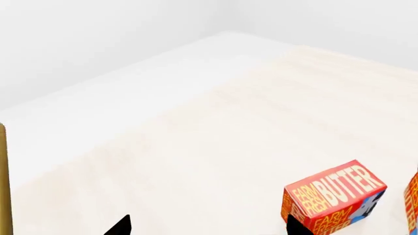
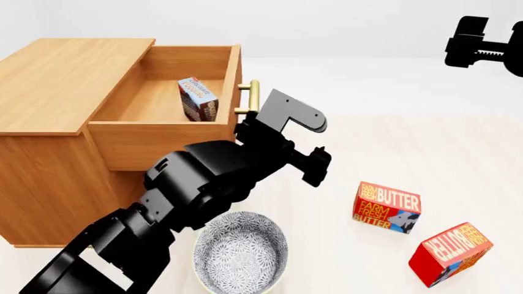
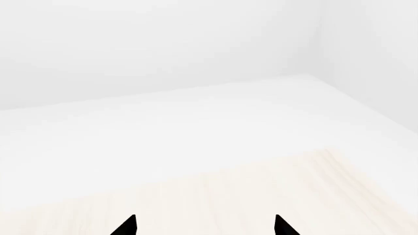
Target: Put the chocolate pudding in the top drawer of the cabinet and close it.
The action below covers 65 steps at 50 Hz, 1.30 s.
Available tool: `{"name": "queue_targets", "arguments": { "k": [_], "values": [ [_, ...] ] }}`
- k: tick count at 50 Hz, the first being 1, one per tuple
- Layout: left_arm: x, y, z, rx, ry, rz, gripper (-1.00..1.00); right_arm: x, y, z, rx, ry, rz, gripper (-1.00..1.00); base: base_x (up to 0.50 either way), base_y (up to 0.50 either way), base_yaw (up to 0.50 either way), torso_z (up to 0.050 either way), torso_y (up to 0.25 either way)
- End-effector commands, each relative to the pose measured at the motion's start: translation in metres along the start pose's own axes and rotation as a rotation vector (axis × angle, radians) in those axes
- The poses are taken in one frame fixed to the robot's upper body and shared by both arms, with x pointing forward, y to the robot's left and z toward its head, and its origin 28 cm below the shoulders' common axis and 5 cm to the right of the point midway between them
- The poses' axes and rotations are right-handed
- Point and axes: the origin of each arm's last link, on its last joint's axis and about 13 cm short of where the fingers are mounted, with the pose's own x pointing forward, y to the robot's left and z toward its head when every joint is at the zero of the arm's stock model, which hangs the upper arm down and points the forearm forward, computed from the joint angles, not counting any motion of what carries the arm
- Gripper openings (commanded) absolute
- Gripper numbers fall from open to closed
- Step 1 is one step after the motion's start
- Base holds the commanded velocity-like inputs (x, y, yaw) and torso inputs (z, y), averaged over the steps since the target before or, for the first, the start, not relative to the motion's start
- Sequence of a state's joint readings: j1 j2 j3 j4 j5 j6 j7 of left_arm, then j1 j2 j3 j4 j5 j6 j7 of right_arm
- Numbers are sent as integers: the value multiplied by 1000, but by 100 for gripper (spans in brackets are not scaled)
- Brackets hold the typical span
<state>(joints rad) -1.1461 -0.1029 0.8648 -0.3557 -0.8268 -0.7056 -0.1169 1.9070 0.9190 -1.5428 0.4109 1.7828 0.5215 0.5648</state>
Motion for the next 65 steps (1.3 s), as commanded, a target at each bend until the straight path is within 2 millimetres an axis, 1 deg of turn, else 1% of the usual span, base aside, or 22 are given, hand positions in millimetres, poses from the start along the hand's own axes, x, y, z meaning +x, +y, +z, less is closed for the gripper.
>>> {"name": "queue_targets", "arguments": {
  "k": [1, 9, 15, 25, 32, 65],
  "values": [
    [-2, 23, -7, -14, 18, 74, 100, 0, 1, -1, 1, 0, 2, 100, 0, 0, 0, 0, 0],
    [-12, 52, -5, -38, 13, 160, 100, 2, 3, -4, 2, 3, 7, 100, 0, 0, 0, 0, 0],
    [-20, 68, -3, -58, 4, 205, 100, 2, 5, -4, 1, 4, 8, 100, 0, 0, 0, 0, 0],
    [-31, 78, -7, -71, 4, 234, 100, 2, 7, -2, -3, 1, 14, 100, 0, 0, 0, 0, 0],
    [-37, 90, -13, -78, 20, 272, 100, 2, 6, -1, -2, 0, 13, 100, 6, 0, 0, 0, 0],
    [-72, 137, -21, -125, 36, 455, 100, 4, 12, -1, -4, -1, 29, 100, 6, 0, -1, 0, 0]
  ]
}}
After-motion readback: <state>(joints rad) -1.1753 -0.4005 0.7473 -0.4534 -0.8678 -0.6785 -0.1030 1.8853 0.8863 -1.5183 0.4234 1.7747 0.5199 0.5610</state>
